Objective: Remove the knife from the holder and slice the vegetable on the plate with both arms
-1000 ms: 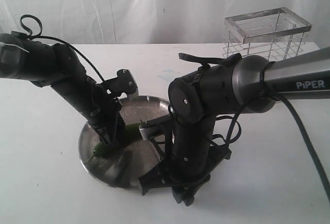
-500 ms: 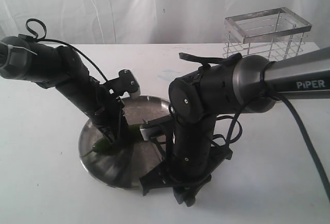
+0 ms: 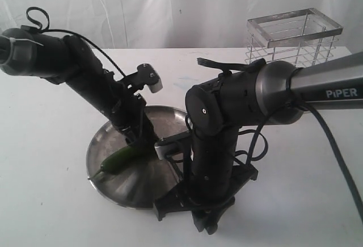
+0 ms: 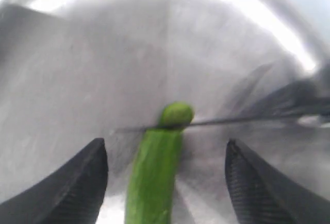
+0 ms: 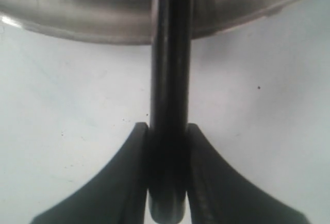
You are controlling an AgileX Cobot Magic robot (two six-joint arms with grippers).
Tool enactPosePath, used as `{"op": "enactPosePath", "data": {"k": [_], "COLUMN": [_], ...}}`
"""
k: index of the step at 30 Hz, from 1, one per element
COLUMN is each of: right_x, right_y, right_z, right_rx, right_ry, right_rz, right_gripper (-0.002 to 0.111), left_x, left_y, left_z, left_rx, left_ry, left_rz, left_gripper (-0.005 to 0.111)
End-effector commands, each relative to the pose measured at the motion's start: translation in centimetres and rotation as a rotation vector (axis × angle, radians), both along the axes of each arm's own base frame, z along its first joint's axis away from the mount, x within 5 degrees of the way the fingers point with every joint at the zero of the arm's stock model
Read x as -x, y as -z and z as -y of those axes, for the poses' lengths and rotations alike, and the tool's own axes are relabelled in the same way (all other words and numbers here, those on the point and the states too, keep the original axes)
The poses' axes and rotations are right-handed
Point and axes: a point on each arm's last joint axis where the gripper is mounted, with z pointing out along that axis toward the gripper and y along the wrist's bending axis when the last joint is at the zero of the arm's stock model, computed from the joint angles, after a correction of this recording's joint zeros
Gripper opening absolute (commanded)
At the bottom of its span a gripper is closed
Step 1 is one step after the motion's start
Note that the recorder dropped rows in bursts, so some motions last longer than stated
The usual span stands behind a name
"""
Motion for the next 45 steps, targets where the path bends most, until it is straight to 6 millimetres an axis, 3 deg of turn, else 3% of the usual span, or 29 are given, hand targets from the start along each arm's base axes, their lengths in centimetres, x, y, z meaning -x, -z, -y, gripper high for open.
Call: {"op": "enactPosePath", "data": {"k": [1, 5, 13, 19, 27, 45], "right_x": [0.1, -0.1, -0.8, -0.8, -0.8, -0.8], "right_y": [-0.4, -0.4, 0.0, 0.8, 0.9, 0.0], "right_z": [-0.2, -0.5, -1.0, -1.1, -1.2, -1.2], "right_rx": [-0.034, -0.056, -0.102, -0.094, -0.094, -0.116], "right_ry": [0.000, 0.040, 0.102, 0.112, 0.116, 0.116], "right_rz": [0.001, 0.021, 0.075, 0.060, 0.052, 0.074], "right_gripper": [0.000, 0.000, 0.000, 0.000, 0.000, 0.000], "left_x": [-0.5, -1.5, -2.6, -2.7, -2.9, -2.7], "left_y": [-2.6, -0.5, -0.8, -0.6, 2.0, 2.5], "left_z": [0.2, -0.1, 0.5, 0.4, 0.5, 0.3], "left_rx": [0.067, 0.074, 0.207, 0.203, 0.166, 0.115], "left_ry": [-0.086, -0.281, -0.406, -0.404, -0.367, -0.340], "left_rz": [-0.020, -0.066, -0.077, -0.069, -0.103, -0.104], "left_gripper": [0.059, 0.000, 0.000, 0.000, 0.000, 0.000]}}
